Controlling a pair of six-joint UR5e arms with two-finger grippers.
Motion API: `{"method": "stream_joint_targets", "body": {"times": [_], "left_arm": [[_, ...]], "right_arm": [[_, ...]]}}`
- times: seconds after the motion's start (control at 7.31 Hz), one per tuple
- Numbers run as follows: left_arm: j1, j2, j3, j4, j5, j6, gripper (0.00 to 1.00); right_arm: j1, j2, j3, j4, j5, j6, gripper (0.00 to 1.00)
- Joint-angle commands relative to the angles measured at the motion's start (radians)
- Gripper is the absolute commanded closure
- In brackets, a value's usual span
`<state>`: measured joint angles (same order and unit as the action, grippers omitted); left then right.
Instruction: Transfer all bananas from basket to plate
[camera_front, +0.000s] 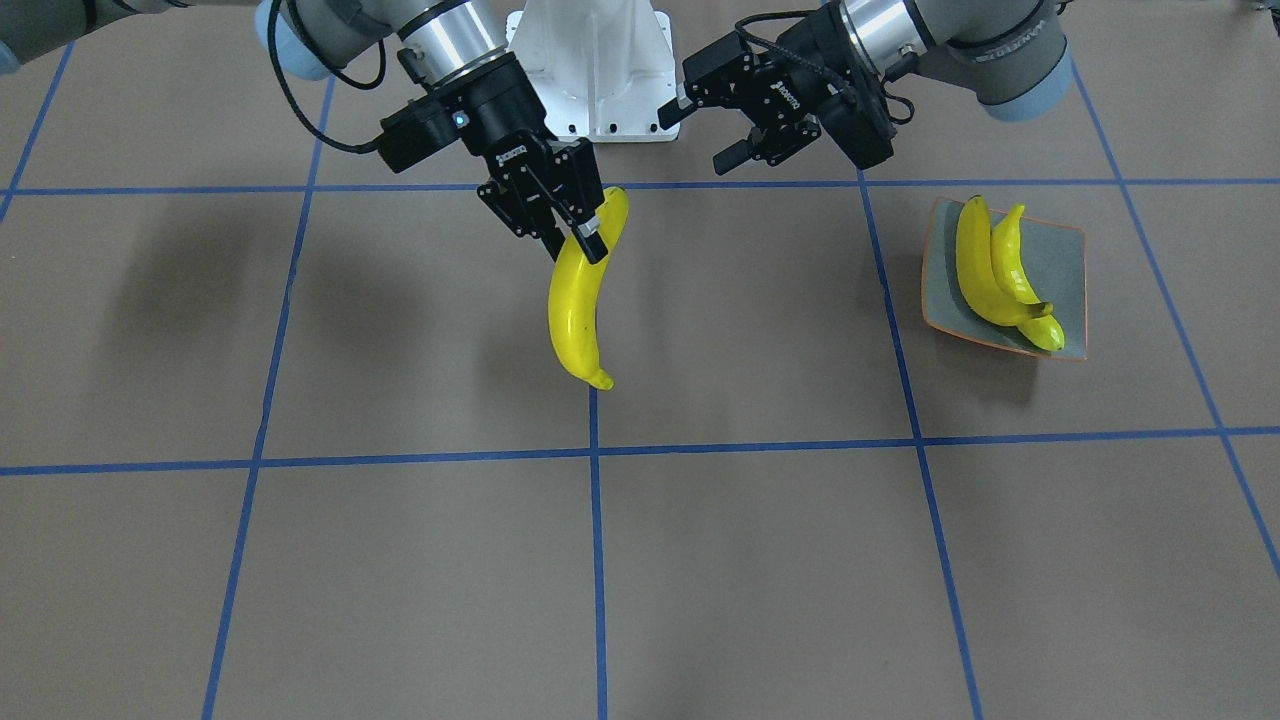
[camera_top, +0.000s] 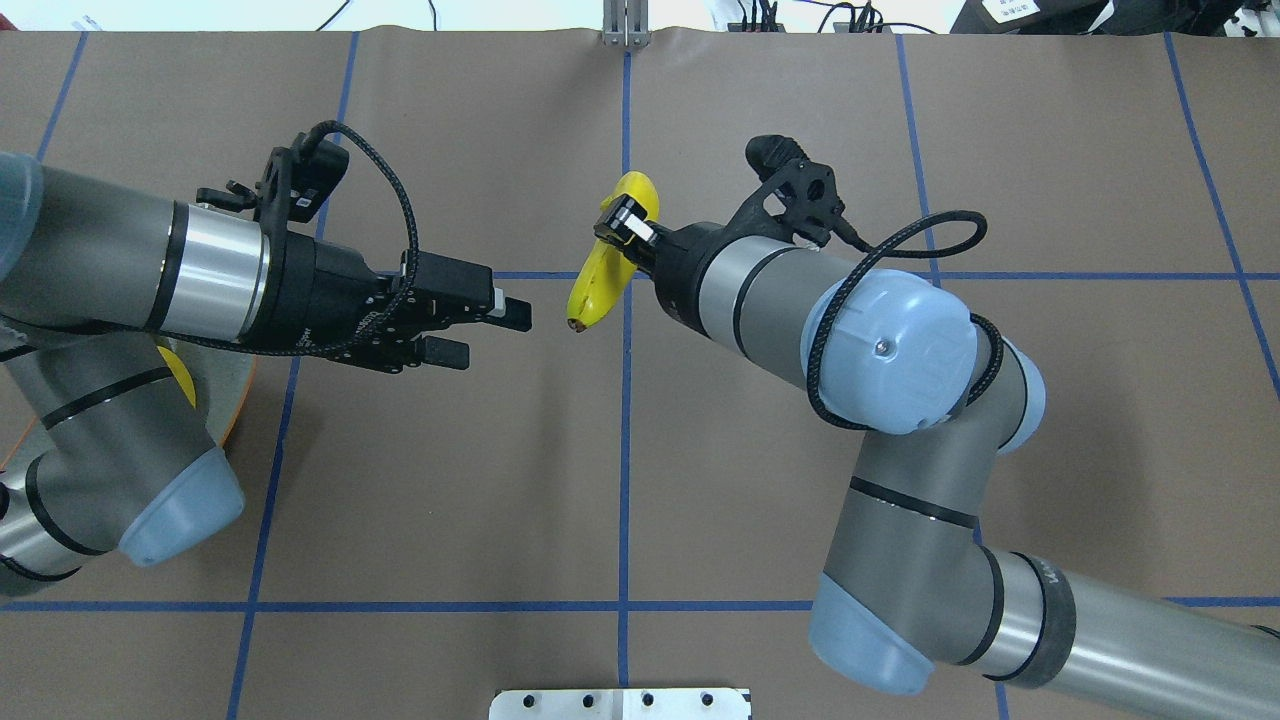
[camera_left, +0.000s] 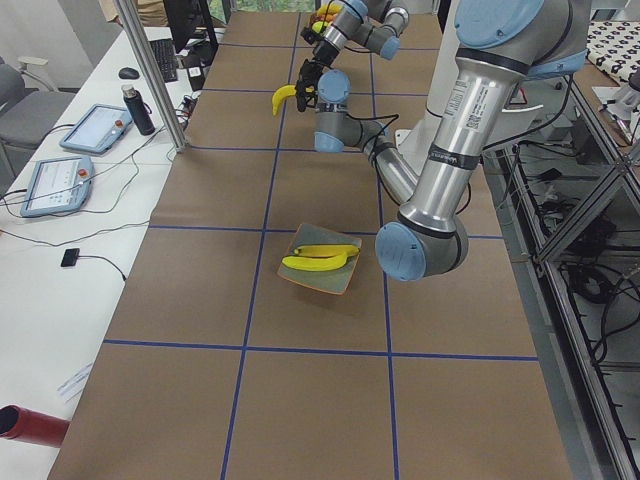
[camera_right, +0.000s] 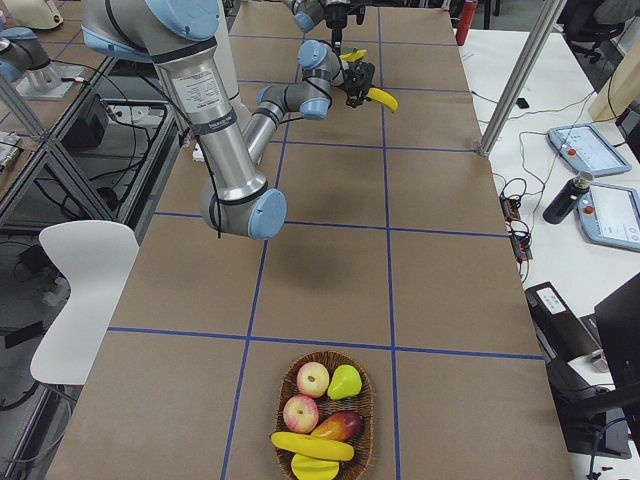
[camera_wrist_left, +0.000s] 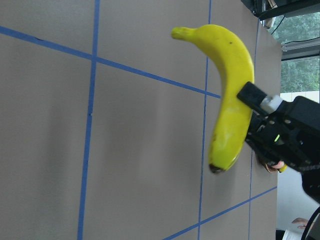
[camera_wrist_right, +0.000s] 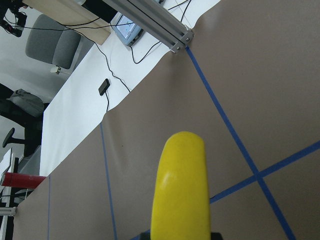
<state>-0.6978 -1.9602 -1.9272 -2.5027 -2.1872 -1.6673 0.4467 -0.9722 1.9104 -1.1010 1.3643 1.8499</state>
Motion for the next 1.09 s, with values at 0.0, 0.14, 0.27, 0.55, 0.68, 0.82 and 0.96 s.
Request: {"method": "stream_joint_targets", "body": {"times": [0.0,0.14,0.27,0.55,0.68,0.82,0.96], "left_arm": [[0.004,-0.006,0.002,0.001,0.004,0.0,0.0],[0.004,-0.008,0.0,-0.001,0.004,0.0,0.0],[0.004,-0.008,-0.001,-0.004,0.004,0.0,0.0],[0.004,-0.008,-0.001,-0.005,0.004,0.004,0.0],[0.006,-0.008,-0.001,-0.005,0.006,0.007,0.03],[0.006,-0.008,-0.001,-0.007,0.006,0.009,0.13],[0.011,-0.017,-0.003,-0.008,0.006,0.014,0.16]], "right_arm": [[-0.051,0.021,0.039,-0.031,-0.033,0.101,1.0],[-0.057,0.023,0.045,-0.031,-0.033,0.136,1.0],[-0.072,0.02,0.061,-0.031,-0.033,0.138,1.0],[-0.088,0.021,0.074,-0.03,-0.033,0.14,1.0],[-0.089,0.023,0.076,-0.03,-0.033,0.138,1.0],[-0.089,0.023,0.076,-0.03,-0.033,0.14,1.0],[-0.089,0.024,0.076,-0.03,-0.033,0.138,1.0]]}}
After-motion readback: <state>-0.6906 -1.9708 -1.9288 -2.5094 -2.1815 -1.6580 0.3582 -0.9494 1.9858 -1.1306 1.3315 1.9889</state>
